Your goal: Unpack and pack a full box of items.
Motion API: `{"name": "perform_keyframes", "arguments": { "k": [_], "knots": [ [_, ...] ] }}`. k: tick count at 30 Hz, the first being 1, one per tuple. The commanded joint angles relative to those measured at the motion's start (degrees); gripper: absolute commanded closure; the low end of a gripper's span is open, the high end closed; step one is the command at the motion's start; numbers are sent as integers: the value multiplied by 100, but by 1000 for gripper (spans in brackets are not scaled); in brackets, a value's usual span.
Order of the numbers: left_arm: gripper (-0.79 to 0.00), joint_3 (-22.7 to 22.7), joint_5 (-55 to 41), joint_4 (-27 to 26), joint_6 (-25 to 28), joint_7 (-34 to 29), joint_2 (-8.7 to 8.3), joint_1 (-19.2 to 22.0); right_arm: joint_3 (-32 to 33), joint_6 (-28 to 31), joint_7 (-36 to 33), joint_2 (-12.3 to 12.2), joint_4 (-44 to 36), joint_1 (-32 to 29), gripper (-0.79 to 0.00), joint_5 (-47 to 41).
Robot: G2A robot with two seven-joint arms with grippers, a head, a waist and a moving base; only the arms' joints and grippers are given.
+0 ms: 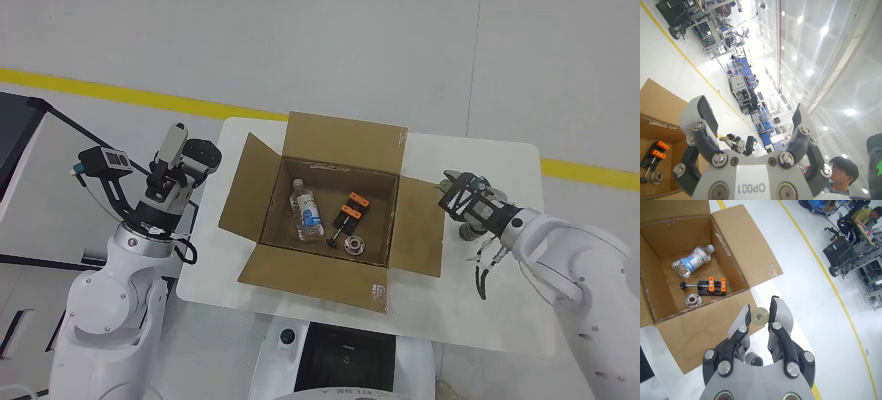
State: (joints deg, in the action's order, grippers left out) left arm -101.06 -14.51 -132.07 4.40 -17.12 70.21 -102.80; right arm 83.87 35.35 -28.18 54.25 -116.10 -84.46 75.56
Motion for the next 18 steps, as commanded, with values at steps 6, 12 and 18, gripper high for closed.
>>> {"name": "perform_keyframes", "arguments": {
  "k": [6,12,18],
  "knots": [
    [-785,0,0,0,0,0,0,0,-707,159,45,66,121,373,0,62],
    [-785,0,0,0,0,0,0,0,-1449,218,142,171,424,833,0,118],
    [-785,0,0,0,0,0,0,0,-2200,207,284,321,1049,1290,0,53]
  ]
}}
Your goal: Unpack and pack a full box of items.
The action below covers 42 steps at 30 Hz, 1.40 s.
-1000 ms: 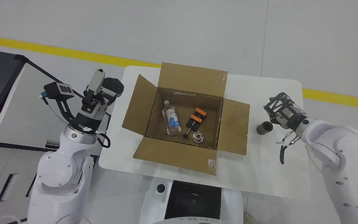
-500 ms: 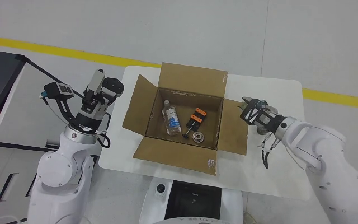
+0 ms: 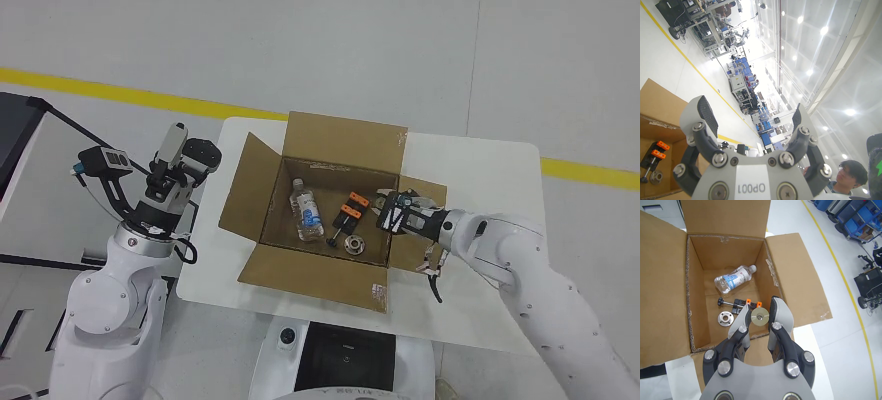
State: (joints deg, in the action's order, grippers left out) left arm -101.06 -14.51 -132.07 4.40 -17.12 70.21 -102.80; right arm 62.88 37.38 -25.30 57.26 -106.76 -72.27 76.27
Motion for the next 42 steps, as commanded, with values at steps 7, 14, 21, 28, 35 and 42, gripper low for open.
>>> {"name": "perform_keyframes", "arguments": {
  "k": [7,14,21,28,35,42],
  "knots": [
    [-785,0,0,0,0,0,0,0,-726,-101,-3,200,883,497,0,-274],
    [-785,0,0,0,0,0,0,0,-715,-95,-34,231,973,591,-314,-468],
    [-785,0,0,0,0,0,0,0,-208,187,-139,109,478,352,-308,-599],
    [-785,0,0,0,0,0,0,0,1091,-159,167,-95,-99,-189,-296,-307],
    [-785,0,0,0,0,0,0,0,2664,-536,162,-259,97,-817,-280,-303],
    [-785,0,0,0,0,0,0,0,2884,-375,-342,-304,1640,133,-274,-495]
  ]
}}
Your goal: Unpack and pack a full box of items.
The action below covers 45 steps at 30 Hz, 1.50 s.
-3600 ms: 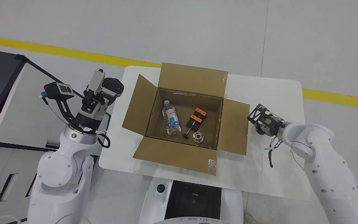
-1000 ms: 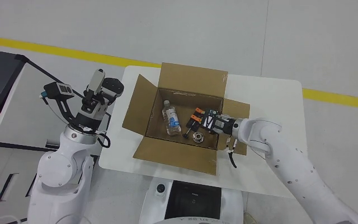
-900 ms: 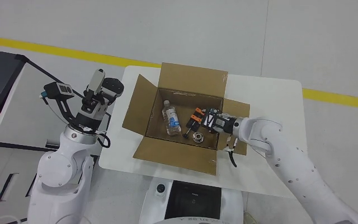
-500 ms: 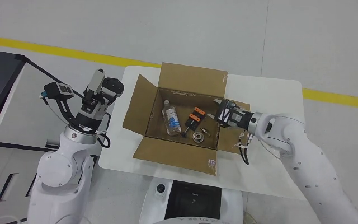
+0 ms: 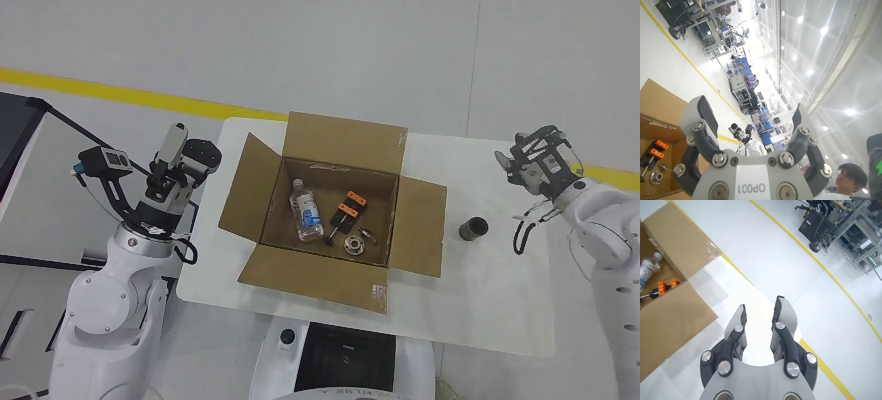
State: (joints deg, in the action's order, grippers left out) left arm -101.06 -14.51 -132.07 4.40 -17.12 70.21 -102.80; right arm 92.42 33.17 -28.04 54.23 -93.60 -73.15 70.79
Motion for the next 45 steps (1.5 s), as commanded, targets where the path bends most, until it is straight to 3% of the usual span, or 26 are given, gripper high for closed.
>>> {"name": "perform_keyframes", "arguments": {
  "k": [1,6,8,10,12,45],
  "knots": [
    [-785,0,0,0,0,0,0,0,-186,110,-139,6,615,456,-268,68],
    [-785,0,0,0,0,0,0,0,-996,380,-1095,126,2153,1735,-200,-390],
    [-785,0,0,0,0,0,0,0,-1372,403,-1364,217,2848,2328,-206,-555],
    [-785,0,0,0,0,0,0,0,-1785,566,-1509,339,3570,2908,-249,-766],
    [-785,0,0,0,0,0,0,0,-2099,708,-1287,455,4092,3385,-385,-853],
    [-785,0,0,0,0,0,0,0,-2099,708,-1287,455,4092,3385,-385,-853]
  ]
}}
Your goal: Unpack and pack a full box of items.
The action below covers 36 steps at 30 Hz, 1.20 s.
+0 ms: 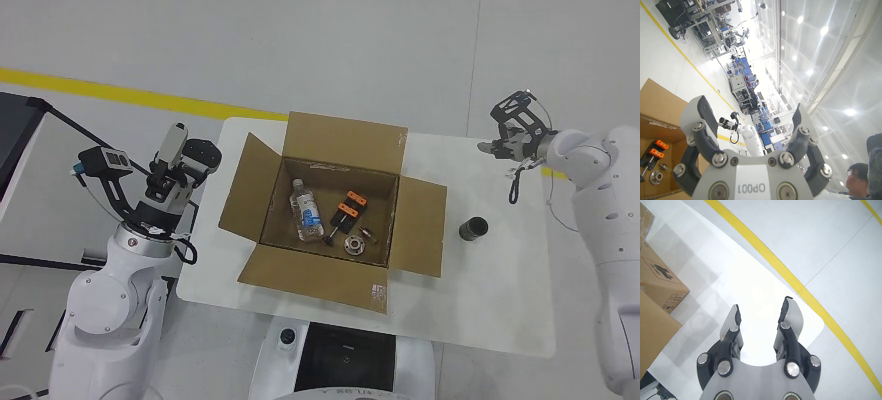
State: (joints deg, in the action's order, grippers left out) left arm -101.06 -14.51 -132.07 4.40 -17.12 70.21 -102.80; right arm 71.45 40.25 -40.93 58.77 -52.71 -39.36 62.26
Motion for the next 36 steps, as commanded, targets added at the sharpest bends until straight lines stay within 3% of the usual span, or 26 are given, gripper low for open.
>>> {"name": "perform_keyframes", "arguments": {
  "k": [1,8,9,13,16,23,28,36],
  "knots": [
    [-785,0,0,0,0,0,0,0,-2,0,1,0,3,6,-385,0],
    [-785,0,0,0,0,0,0,0,-2,0,1,0,3,6,-385,0],
    [-785,0,0,0,0,0,0,0,11,-14,38,-2,-10,-4,-785,-14],
    [-785,0,0,0,0,0,0,0,627,157,71,-197,-300,-178,-785,-252],
    [-785,0,0,0,0,0,0,0,1282,332,-85,-388,-870,-649,-785,-580],
    [-785,0,0,0,0,0,0,0,2855,310,-822,-713,-2660,-2434,-785,-1655],
    [-785,0,0,0,0,0,0,0,3408,-33,-1404,-773,-3753,-3787,-785,-2300],
    [-785,0,0,0,0,0,0,0,3437,-36,-1439,-779,-3817,-3846,-785,-2275]
  ]
}}
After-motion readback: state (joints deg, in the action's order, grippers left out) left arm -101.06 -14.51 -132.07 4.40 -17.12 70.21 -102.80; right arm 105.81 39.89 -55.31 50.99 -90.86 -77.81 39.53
